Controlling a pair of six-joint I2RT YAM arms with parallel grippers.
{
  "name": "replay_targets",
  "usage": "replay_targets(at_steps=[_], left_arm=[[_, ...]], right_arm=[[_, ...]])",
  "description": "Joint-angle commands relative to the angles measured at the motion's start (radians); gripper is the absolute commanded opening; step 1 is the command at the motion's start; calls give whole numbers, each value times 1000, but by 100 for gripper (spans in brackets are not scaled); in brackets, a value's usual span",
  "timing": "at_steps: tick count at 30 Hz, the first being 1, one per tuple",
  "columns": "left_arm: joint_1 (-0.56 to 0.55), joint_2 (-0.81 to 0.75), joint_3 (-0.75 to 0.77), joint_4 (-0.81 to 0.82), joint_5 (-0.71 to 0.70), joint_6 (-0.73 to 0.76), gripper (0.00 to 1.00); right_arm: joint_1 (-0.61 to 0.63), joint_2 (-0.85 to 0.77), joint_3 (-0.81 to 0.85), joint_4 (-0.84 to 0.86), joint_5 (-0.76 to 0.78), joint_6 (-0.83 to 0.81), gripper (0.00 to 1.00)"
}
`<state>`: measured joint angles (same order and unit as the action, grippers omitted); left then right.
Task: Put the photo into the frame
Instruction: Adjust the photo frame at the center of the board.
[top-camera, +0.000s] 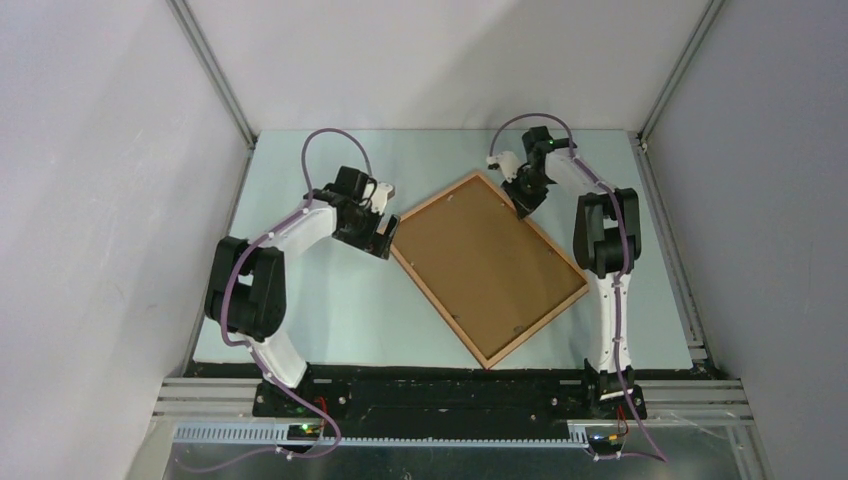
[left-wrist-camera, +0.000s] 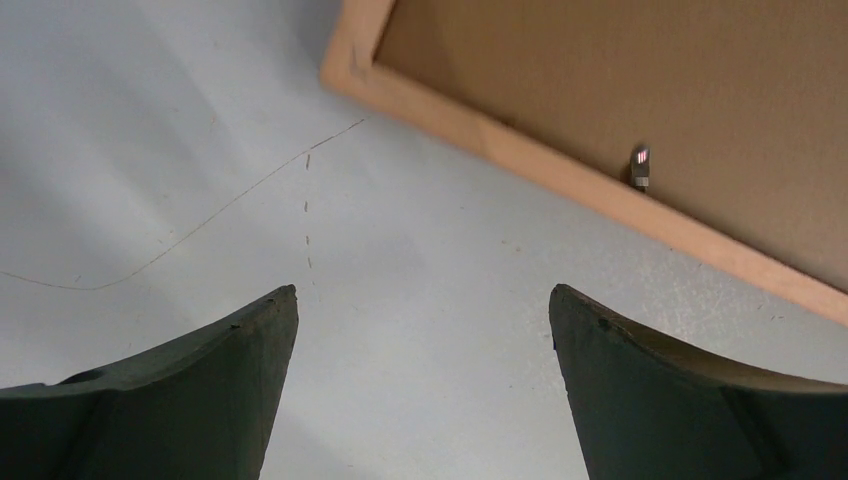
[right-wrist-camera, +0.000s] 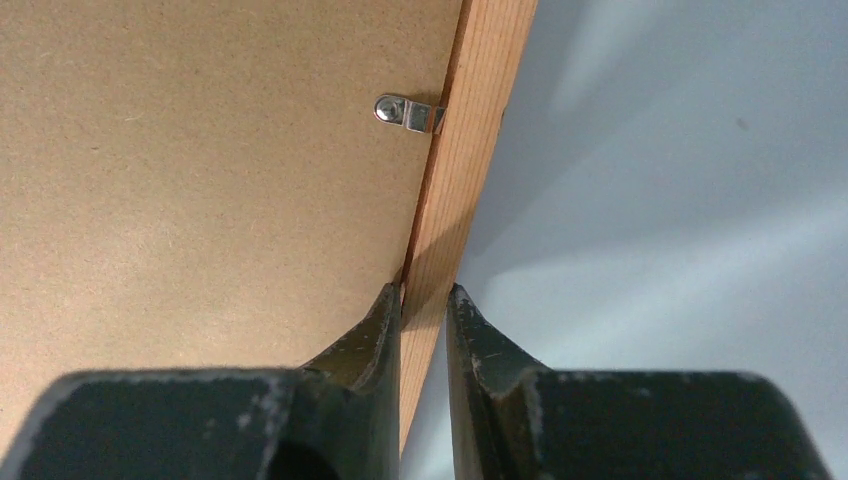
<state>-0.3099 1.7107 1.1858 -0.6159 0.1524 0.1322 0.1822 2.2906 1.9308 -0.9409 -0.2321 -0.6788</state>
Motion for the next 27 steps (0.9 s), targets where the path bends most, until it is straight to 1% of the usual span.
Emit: replay_targets(at_steps=[1,6,11,15,22,27], left_arm=[[21,-12,17,7,-2,17,100],[39,-1,26,6,9,8,100],[63,9,23,6,11,0,100],[76,19,25,6,13,0,100],[83,57,54,7,7,-24,100],[91,82,74,6,6,-52,100]], right_arm=[[64,13,64,12,-30,-104,0],[130,60,120,-2,-13,-156,0],[183,139,239,-55,-11,-193,0],[212,185,302,-75,-18,-203,0],[277,219,320,-52,10,-224,0],[310,222,331,-38,-9,-211,0]])
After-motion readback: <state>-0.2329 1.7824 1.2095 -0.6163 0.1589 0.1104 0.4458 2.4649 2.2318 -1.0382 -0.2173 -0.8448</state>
